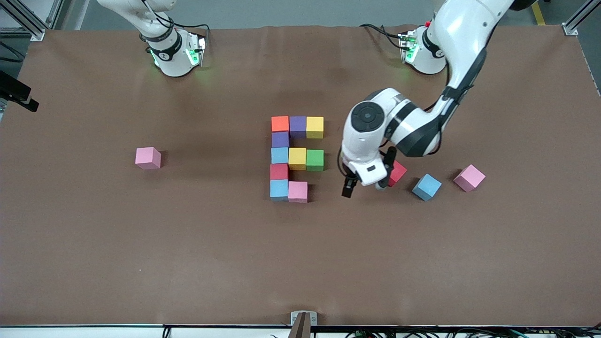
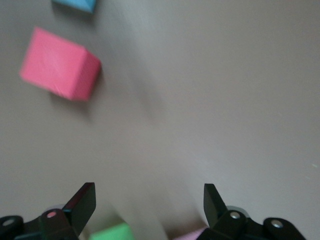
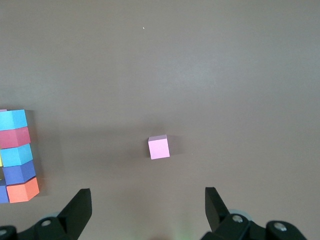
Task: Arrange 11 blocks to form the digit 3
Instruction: 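Open the left gripper and lift away from the pink cube, then lower the left gripper onto the red cube and grasp it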
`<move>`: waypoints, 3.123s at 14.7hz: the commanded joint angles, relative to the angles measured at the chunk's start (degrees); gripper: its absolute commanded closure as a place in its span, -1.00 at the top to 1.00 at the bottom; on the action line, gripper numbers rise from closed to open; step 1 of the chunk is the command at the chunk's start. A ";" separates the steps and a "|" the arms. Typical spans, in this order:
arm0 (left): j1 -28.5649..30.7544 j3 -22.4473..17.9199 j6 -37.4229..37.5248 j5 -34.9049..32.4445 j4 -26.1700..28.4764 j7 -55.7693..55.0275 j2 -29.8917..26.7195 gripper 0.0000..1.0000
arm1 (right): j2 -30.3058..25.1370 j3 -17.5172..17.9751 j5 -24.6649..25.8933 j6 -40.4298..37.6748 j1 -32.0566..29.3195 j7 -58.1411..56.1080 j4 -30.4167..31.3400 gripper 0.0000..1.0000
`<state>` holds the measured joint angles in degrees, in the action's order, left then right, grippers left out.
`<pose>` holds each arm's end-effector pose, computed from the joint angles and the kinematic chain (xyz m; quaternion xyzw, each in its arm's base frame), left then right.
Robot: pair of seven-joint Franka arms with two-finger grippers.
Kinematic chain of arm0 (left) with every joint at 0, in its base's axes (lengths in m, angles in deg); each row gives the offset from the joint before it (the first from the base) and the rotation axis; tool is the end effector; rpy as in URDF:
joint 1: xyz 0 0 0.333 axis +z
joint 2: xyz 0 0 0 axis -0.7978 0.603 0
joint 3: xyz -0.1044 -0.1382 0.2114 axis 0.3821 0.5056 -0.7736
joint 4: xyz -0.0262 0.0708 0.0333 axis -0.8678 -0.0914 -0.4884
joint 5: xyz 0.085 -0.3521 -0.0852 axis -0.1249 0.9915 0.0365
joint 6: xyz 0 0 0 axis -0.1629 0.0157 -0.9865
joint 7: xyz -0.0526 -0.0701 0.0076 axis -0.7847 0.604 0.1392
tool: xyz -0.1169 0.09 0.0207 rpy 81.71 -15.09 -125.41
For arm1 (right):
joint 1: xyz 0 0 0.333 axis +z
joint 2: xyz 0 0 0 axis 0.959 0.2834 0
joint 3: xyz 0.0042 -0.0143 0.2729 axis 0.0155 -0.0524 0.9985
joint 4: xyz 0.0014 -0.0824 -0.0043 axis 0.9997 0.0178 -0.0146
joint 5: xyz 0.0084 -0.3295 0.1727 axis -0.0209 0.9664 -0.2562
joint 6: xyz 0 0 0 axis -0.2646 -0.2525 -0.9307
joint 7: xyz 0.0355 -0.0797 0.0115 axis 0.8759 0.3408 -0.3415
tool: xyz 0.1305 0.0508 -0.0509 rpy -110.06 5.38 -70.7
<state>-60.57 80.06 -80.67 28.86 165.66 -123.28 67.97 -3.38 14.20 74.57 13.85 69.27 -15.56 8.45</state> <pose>0.5196 -0.3454 0.2477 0.8400 0.5410 0.0426 0.0006 0.5110 -0.0478 0.6000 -0.9995 0.0314 -0.0006 0.0054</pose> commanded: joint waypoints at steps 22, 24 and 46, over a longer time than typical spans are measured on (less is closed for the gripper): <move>36.22 20.46 -4.78 3.80 21.43 41.93 -3.77 0.92 | 0.34 -0.15 0.10 -0.73 0.23 -0.46 -0.95 1.00; 36.13 20.46 -4.87 3.71 20.82 37.98 -2.20 0.87 | 0.34 -0.15 0.10 -0.73 0.23 -0.46 -0.95 1.00; 34.90 18.79 -8.12 -5.08 15.81 29.71 9.06 -0.02 | 0.34 -0.15 0.10 -0.73 0.40 -0.37 -0.95 1.00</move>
<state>-25.23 99.37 -87.32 25.51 182.85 -91.60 75.46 -3.35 14.17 74.57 13.82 69.27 -15.56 8.41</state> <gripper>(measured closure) 0.383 0.000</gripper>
